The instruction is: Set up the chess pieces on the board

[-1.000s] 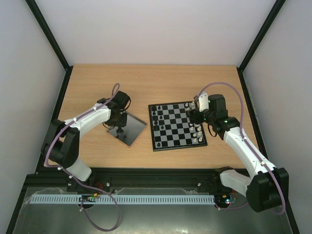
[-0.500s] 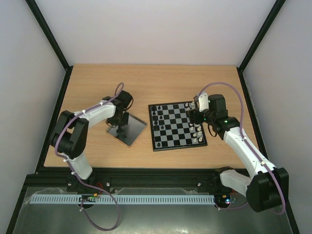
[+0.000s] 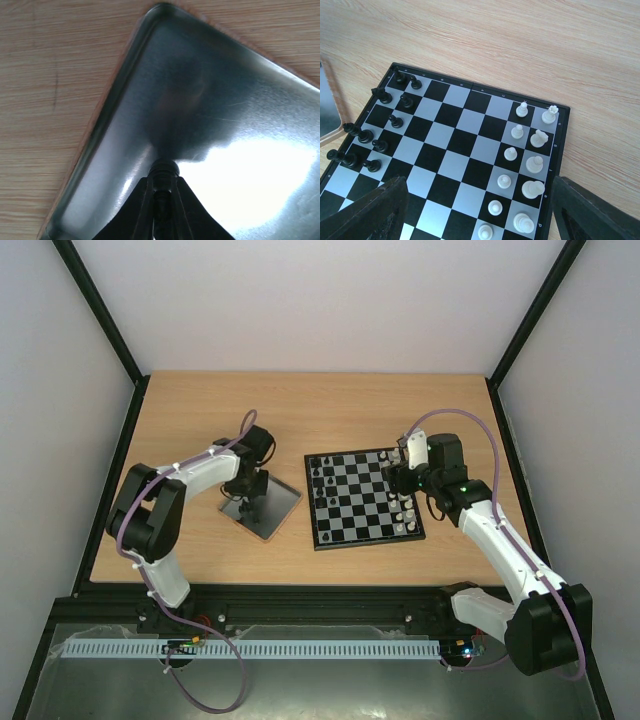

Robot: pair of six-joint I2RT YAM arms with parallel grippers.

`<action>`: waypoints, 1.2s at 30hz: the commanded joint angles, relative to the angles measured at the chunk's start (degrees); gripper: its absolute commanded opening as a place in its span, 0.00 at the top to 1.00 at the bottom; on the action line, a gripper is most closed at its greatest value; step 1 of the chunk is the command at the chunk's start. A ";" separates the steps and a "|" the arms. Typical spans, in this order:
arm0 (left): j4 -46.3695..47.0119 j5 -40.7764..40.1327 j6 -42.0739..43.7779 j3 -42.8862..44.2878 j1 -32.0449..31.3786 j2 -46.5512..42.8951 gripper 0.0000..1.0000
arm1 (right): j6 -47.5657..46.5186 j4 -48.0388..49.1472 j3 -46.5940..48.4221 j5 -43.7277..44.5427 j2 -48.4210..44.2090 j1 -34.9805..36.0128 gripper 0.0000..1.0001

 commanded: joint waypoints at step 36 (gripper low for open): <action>-8.90 4.38 5.45 17.14 -27.78 3.67 0.98 | -0.68 0.55 -0.81 1.05 -0.62 -0.27 0.21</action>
